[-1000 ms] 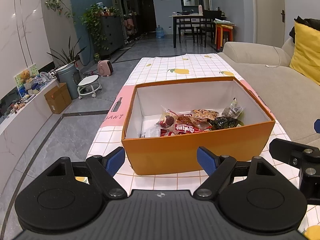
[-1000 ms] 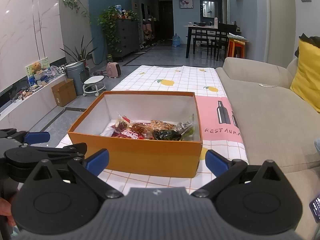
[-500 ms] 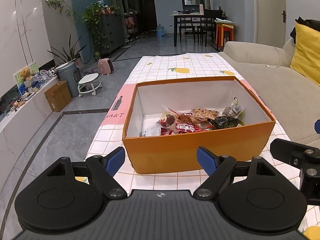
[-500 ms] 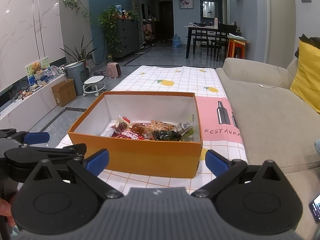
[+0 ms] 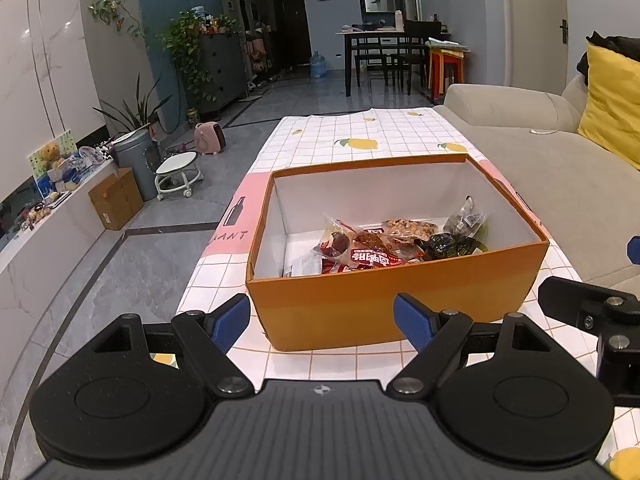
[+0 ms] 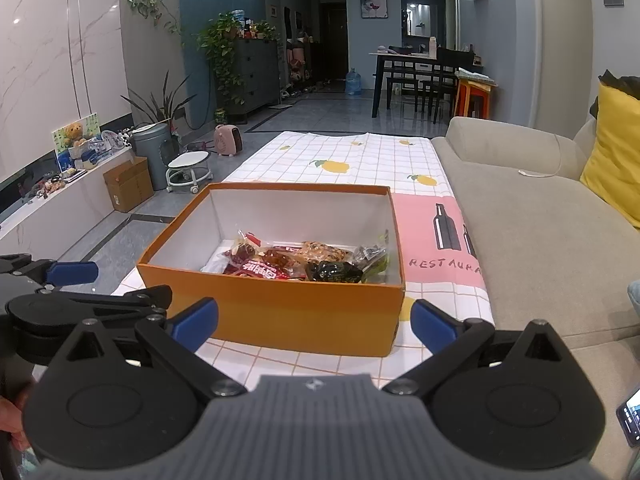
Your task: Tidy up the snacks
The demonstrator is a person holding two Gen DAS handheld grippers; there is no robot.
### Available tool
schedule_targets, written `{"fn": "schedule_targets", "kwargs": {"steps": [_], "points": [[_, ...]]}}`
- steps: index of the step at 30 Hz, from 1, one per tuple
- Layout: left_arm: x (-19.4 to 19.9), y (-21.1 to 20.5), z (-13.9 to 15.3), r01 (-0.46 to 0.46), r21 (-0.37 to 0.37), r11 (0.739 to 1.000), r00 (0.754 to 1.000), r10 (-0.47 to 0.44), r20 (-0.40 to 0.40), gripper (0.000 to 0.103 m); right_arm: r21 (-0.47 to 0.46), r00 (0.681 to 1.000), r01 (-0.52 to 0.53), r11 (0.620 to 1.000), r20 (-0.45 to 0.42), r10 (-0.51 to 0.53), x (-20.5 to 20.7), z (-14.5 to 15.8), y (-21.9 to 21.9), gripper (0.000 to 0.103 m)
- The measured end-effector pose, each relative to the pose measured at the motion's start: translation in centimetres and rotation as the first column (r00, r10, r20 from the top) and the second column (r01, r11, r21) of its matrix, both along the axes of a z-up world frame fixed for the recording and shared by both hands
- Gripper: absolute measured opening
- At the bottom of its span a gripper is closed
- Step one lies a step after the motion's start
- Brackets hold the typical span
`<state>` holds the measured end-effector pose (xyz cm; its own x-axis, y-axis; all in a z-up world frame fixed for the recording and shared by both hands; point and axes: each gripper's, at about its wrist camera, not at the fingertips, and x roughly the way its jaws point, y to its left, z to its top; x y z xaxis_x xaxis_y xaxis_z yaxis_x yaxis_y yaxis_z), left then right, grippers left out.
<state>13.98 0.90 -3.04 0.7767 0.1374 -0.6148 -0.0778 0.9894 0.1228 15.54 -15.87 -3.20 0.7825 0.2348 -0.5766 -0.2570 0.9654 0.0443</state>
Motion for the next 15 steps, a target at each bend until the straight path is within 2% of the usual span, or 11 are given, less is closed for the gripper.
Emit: {"fn": "schedule_targets", "kwargs": {"steps": [15], "points": [[-0.02, -0.18, -0.04, 0.011, 0.011, 1.000, 1.000, -0.011, -0.003, 0.095, -0.004, 1.000, -0.004, 1.000, -0.012, 0.004, -0.03, -0.23, -0.12, 0.099]]}}
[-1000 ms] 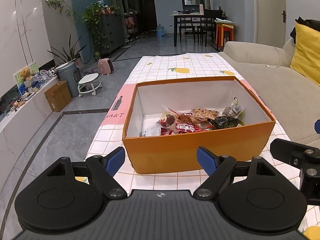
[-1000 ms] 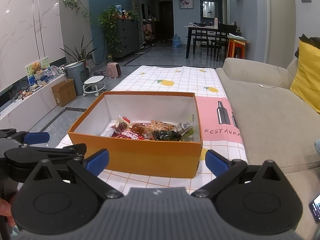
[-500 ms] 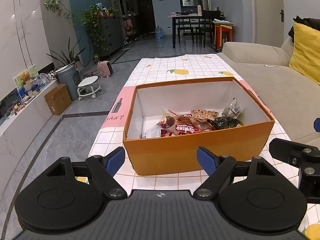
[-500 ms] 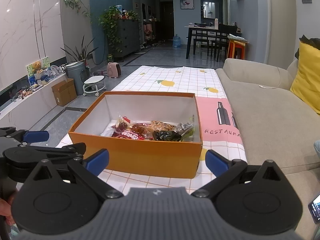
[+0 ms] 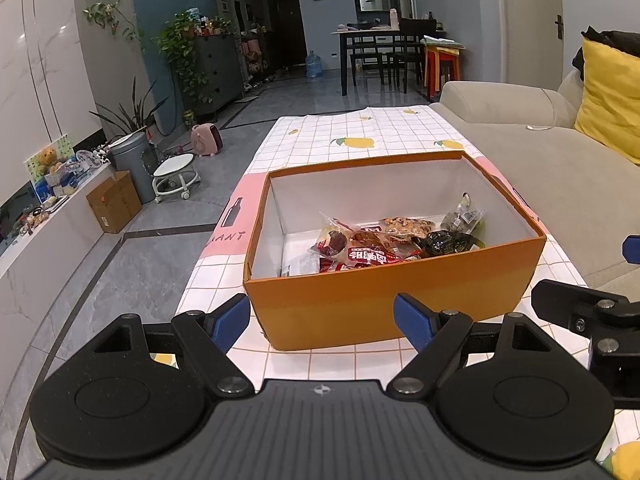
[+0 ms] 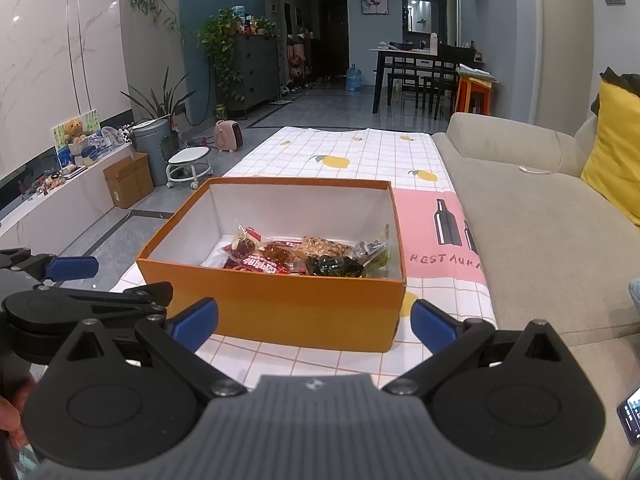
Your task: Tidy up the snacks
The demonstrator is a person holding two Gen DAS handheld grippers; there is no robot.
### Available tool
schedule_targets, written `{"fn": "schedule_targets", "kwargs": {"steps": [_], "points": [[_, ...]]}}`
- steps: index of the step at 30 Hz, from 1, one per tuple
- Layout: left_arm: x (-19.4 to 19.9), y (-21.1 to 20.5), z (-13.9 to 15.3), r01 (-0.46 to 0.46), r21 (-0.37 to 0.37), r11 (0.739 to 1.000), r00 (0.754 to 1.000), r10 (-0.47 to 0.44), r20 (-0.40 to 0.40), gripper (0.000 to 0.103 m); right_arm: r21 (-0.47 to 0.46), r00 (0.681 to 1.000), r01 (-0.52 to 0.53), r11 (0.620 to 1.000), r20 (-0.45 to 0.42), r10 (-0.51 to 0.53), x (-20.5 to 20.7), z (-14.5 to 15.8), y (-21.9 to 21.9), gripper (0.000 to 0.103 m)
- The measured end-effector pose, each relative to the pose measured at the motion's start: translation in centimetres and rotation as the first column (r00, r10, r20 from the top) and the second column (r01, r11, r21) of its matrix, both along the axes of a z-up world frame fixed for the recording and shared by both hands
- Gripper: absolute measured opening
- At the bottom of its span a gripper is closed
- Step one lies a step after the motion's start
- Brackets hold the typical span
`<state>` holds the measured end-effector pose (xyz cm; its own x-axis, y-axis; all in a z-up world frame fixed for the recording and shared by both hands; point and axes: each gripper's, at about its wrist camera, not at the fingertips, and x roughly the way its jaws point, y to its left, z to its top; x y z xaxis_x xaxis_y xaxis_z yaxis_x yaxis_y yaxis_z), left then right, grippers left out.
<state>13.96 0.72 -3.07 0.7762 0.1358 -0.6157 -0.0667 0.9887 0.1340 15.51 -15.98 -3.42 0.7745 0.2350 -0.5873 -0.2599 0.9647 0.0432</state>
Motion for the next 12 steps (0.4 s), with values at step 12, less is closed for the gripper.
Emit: {"fn": "schedule_targets", "kwargs": {"steps": [12], "points": [[-0.10, 0.20, 0.21, 0.018, -0.015, 1.000, 1.000, -0.018, 0.010, 0.095, 0.001, 1.000, 0.002, 1.000, -0.014, -0.002, 0.08, -0.08, -0.05, 0.099]]}}
